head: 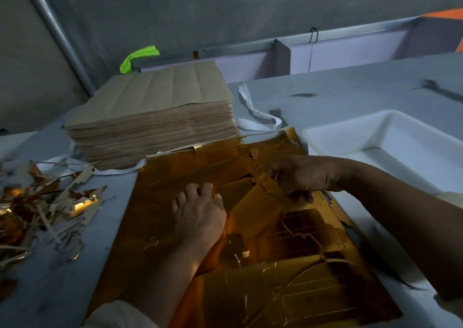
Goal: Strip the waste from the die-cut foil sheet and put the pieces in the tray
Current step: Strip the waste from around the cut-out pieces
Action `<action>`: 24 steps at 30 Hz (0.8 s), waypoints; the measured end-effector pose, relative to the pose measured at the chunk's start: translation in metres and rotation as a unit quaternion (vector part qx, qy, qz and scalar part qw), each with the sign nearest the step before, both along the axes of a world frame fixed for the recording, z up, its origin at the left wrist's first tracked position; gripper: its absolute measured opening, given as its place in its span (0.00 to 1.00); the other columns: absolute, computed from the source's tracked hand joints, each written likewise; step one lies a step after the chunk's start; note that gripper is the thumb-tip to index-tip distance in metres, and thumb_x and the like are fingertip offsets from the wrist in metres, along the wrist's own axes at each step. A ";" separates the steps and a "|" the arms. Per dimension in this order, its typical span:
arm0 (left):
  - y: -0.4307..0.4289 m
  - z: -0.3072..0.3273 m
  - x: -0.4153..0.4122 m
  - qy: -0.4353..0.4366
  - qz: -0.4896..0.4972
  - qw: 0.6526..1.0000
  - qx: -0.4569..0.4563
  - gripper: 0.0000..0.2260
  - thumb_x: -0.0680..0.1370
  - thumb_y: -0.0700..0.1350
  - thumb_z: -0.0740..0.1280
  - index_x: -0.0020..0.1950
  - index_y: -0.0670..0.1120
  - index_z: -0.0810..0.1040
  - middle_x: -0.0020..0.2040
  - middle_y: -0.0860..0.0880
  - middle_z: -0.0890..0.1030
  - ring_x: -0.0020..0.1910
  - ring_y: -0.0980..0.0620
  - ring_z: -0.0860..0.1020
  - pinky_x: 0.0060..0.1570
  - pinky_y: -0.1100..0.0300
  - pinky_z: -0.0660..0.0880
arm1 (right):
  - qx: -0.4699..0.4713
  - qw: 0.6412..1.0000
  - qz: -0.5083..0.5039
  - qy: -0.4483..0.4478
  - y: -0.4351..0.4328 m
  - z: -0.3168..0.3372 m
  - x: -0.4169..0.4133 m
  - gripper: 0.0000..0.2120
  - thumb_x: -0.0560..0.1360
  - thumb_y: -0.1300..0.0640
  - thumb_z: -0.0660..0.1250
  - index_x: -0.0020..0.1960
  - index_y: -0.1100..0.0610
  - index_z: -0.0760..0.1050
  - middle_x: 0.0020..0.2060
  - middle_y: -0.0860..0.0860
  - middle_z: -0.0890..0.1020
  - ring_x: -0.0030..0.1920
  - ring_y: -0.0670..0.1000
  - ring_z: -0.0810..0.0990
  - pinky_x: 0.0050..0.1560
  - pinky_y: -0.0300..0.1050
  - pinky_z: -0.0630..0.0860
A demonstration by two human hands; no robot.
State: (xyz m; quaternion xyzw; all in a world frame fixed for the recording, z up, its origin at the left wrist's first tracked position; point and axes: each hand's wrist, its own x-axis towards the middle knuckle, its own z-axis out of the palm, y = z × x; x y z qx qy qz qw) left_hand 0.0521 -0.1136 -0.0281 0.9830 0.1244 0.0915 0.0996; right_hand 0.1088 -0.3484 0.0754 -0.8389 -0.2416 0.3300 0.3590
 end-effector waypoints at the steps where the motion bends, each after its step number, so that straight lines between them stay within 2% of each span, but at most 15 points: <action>1: 0.000 0.000 0.000 0.000 0.001 1.000 0.000 0.18 0.82 0.59 0.51 0.71 0.57 0.64 0.69 0.48 0.66 0.70 0.46 0.65 0.71 0.47 0.59 | 0.001 1.000 -0.009 -0.029 0.000 0.001 0.000 0.10 0.78 0.66 0.62 0.56 0.56 0.74 0.33 0.53 0.75 0.28 0.48 0.72 0.25 0.39 0.69; 5: 0.001 -0.002 0.002 0.002 0.003 1.000 0.003 0.18 0.82 0.59 0.51 0.70 0.57 0.64 0.68 0.48 0.66 0.69 0.46 0.65 0.71 0.47 0.59 | 0.036 0.993 -0.063 -0.097 -0.002 0.004 0.002 0.09 0.77 0.65 0.63 0.52 0.53 0.75 0.33 0.50 0.75 0.27 0.46 0.73 0.26 0.38 0.68; 7: 0.000 -0.002 0.002 0.000 0.001 1.000 0.012 0.18 0.82 0.59 0.50 0.69 0.57 0.64 0.68 0.48 0.67 0.68 0.46 0.66 0.70 0.47 0.60 | 0.046 0.985 -0.090 -0.139 -0.003 0.006 0.002 0.08 0.76 0.65 0.63 0.48 0.53 0.78 0.37 0.50 0.78 0.35 0.45 0.77 0.33 0.38 0.72; 9: -0.001 -0.001 0.002 0.002 0.001 1.000 0.013 0.18 0.82 0.59 0.50 0.69 0.57 0.64 0.67 0.48 0.67 0.68 0.46 0.66 0.70 0.47 0.60 | 0.060 0.977 -0.111 -0.172 -0.004 0.008 0.003 0.10 0.76 0.64 0.63 0.44 0.53 0.80 0.39 0.50 0.80 0.40 0.48 0.78 0.38 0.41 0.73; 12: -0.002 0.001 0.001 0.007 0.002 1.000 0.010 0.18 0.82 0.59 0.50 0.70 0.57 0.63 0.68 0.48 0.66 0.69 0.47 0.65 0.71 0.47 0.60 | 0.072 0.965 -0.145 -0.207 -0.006 0.009 0.005 0.11 0.76 0.63 0.63 0.41 0.51 0.81 0.37 0.48 0.80 0.39 0.48 0.77 0.37 0.40 0.70; 15: -0.002 0.004 -0.001 0.009 0.003 1.000 0.006 0.18 0.82 0.59 0.50 0.70 0.57 0.63 0.68 0.49 0.65 0.69 0.47 0.65 0.72 0.48 0.59 | 0.063 0.958 -0.168 -0.224 -0.011 0.008 0.009 0.10 0.76 0.60 0.63 0.43 0.52 0.83 0.35 0.46 0.81 0.36 0.44 0.77 0.33 0.35 0.69; 19: -0.004 0.007 -0.003 0.014 0.003 1.000 -0.003 0.18 0.82 0.59 0.50 0.71 0.57 0.63 0.69 0.49 0.65 0.70 0.47 0.64 0.73 0.48 0.59 | 0.015 0.952 -0.169 -0.253 -0.016 0.006 0.015 0.09 0.76 0.59 0.64 0.46 0.58 0.83 0.39 0.54 0.83 0.32 0.42 0.76 0.28 0.32 0.68; 24: -0.002 0.006 -0.003 0.017 0.001 1.000 -0.012 0.18 0.82 0.59 0.50 0.71 0.58 0.63 0.69 0.49 0.65 0.70 0.47 0.64 0.72 0.48 0.59 | 0.002 0.951 -0.168 -0.258 -0.015 0.006 0.013 0.10 0.78 0.59 0.63 0.50 0.52 0.83 0.44 0.49 0.82 0.42 0.47 0.79 0.38 0.40 0.75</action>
